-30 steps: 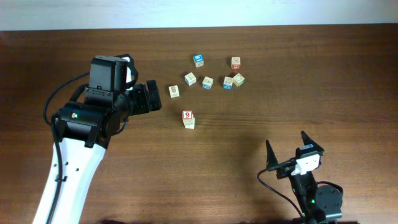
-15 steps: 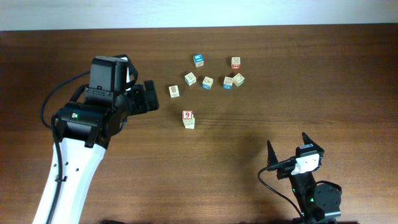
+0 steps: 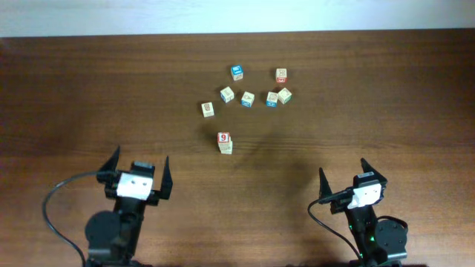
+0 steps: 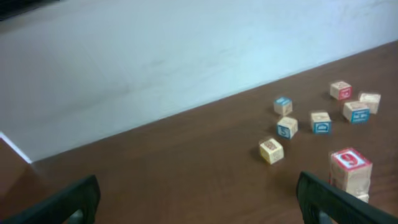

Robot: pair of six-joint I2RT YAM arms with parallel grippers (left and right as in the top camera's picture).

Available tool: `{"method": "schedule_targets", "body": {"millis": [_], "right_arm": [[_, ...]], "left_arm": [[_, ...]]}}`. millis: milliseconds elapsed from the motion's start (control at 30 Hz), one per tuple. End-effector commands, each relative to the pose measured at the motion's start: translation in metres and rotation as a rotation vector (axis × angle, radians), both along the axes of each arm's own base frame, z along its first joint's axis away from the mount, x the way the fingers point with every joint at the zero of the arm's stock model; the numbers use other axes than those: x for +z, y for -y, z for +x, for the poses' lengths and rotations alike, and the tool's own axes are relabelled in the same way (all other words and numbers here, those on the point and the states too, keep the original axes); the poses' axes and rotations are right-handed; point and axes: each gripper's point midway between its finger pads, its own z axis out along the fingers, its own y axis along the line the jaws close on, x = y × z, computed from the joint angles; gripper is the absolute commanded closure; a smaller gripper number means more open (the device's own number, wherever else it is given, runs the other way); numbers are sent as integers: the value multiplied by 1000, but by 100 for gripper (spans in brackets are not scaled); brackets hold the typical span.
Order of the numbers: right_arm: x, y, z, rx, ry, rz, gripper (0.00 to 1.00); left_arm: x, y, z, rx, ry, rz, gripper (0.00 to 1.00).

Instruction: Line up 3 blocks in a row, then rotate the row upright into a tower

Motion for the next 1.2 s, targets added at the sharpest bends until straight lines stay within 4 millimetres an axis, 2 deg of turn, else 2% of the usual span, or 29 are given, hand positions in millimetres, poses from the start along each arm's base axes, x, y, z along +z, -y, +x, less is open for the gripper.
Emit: {"method": "schedule_targets", "body": {"millis": [0, 100, 267, 300, 1167], "right_arm": [[-3, 3, 1, -15, -3, -8, 2], [-3, 3, 1, -15, -2, -8, 2], [-3, 3, 1, -15, -2, -8, 2], [-3, 3, 1, -15, -2, -8, 2], [-3, 3, 1, -15, -2, -8, 2]], "left_arm": [[-31, -5, -10, 19, 45, 76, 1], [-47, -7, -12, 20, 70, 203, 1], [-66, -18, -13, 66, 7, 214, 1], [-66, -23, -13, 94, 2, 216, 1], [-67, -22, -12, 93, 11, 215, 1]]}}
